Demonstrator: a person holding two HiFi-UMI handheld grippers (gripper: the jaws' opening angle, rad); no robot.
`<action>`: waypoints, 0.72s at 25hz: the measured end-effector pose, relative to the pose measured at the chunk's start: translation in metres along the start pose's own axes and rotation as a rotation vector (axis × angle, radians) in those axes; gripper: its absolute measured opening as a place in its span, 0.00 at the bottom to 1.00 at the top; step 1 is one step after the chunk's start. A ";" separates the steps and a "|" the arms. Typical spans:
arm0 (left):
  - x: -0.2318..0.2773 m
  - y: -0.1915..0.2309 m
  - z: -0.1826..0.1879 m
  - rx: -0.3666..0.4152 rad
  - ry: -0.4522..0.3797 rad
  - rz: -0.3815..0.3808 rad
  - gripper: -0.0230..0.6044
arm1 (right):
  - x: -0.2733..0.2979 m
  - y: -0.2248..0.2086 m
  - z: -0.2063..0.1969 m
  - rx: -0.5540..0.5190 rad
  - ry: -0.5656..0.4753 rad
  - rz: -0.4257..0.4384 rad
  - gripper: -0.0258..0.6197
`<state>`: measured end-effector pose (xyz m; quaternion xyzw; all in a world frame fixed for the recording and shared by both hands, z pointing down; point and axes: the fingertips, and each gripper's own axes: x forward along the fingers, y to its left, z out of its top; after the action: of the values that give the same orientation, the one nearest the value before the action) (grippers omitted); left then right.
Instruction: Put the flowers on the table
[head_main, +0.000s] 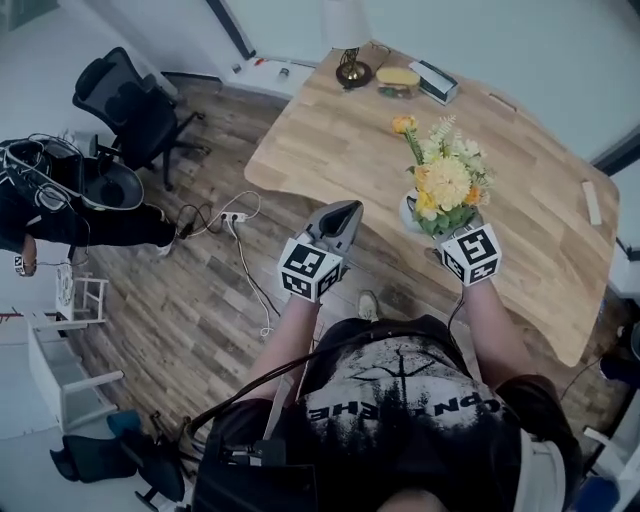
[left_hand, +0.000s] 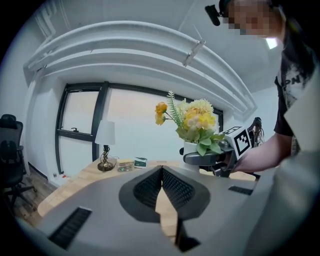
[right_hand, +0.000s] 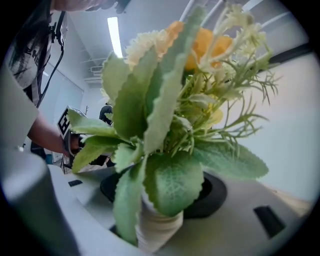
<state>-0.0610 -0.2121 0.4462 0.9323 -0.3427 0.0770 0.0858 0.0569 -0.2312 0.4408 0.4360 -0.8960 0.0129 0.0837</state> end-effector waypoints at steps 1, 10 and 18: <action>0.001 0.004 0.001 0.003 -0.001 -0.010 0.06 | 0.004 -0.001 -0.001 -0.001 0.003 -0.008 0.42; 0.011 0.041 0.004 0.014 -0.008 -0.058 0.06 | 0.036 -0.003 -0.007 -0.016 0.050 -0.034 0.42; 0.026 0.065 -0.006 -0.026 0.007 -0.053 0.06 | 0.066 -0.017 -0.013 -0.006 0.081 -0.022 0.42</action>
<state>-0.0845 -0.2755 0.4637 0.9397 -0.3183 0.0738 0.1010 0.0320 -0.2923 0.4639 0.4448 -0.8870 0.0270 0.1212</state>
